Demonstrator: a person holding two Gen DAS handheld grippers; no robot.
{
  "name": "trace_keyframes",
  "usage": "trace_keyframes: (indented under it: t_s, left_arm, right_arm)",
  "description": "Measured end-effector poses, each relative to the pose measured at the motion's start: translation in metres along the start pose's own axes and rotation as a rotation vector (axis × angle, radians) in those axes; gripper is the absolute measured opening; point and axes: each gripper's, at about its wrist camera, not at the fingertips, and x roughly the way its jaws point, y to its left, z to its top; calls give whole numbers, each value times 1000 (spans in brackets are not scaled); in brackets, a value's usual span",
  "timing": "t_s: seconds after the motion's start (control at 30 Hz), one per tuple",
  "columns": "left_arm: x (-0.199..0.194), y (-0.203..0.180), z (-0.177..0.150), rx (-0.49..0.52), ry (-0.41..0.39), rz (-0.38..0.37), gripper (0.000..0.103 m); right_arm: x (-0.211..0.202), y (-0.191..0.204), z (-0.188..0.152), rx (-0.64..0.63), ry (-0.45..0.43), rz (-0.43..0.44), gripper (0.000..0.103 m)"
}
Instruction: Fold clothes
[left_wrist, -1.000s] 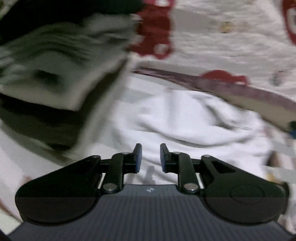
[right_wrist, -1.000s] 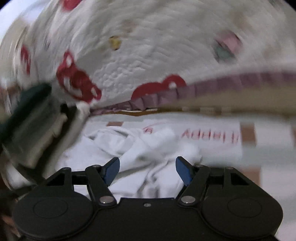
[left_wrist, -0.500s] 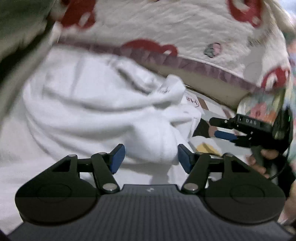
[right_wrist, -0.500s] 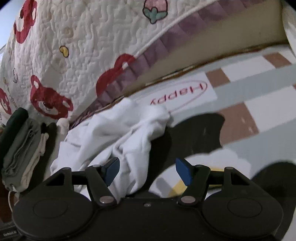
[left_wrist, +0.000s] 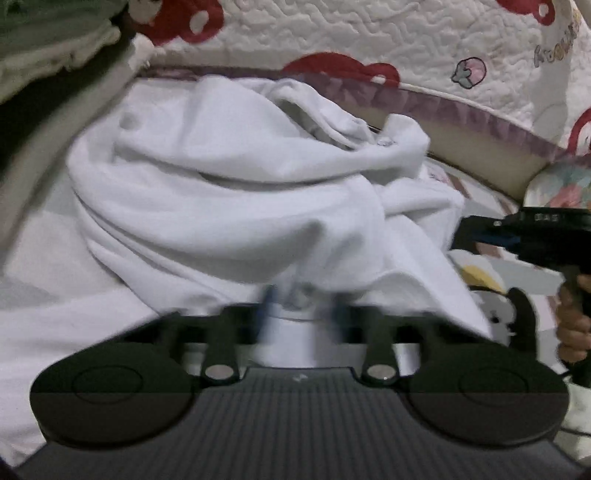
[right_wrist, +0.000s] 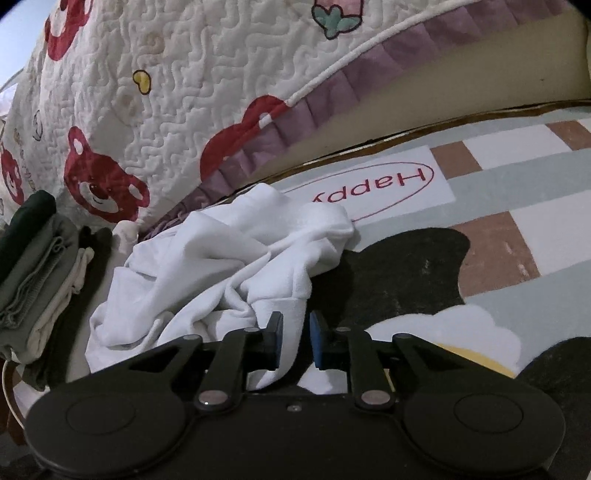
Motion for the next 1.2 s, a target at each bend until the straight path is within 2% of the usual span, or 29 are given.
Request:
trace_keyframes:
  t_s: [0.03,0.07,0.2,0.27,0.33,0.47,0.5,0.53,0.57,0.6,0.7,0.77,0.93,1.0,1.07,1.1,1.2]
  left_arm:
    - [-5,4,3,-3,-20,21,5]
    - [-10,8,7,-6,-41,43,4]
    - [-28,24,22,-13,-125,136,1]
    - [-33,32,27,-19,-137,144,1]
    - [-31,38,28,-68,-110,80,1]
    - [-27,49,29,-161,-60,-46,6]
    - [-27,47,28,-170,-63,-66,8]
    - [-27,46,28,-179,-66,-86,17]
    - [-27,45,27,-188,-69,-106,32]
    - [-27,44,26,-196,-72,-126,37]
    - [-28,38,27,-201,-79,-143,42]
    - [-25,35,27,-182,-60,-146,48]
    - [-16,36,22,-215,-2,-184,55]
    - [-11,36,20,-216,17,-191,64]
    - [4,37,19,-252,74,-189,84]
    - [12,37,20,-277,126,-179,83]
    - [18,27,23,-218,131,-142,83]
  right_arm:
    - [0,0,-1,7,0,3,34]
    - [0,-1,-2,18,-1,5,37]
    - [2,-4,-4,51,-8,19,41]
    - [5,-5,-4,63,-4,23,45]
    - [8,-4,-4,68,0,19,51]
    - [17,-5,-2,69,5,3,55]
    - [20,-6,-1,75,6,0,55]
    - [22,-7,-1,79,8,1,55]
    - [23,-6,0,78,11,5,55]
    - [24,-6,0,78,14,9,55]
    - [27,-4,1,72,23,17,55]
    - [28,-3,1,64,30,8,55]
    - [35,0,-3,69,41,-20,55]
    - [37,2,-4,68,47,-25,55]
    - [40,3,-6,56,53,-31,55]
    - [41,3,-7,53,53,-36,55]
    - [44,2,-9,58,47,-52,57]
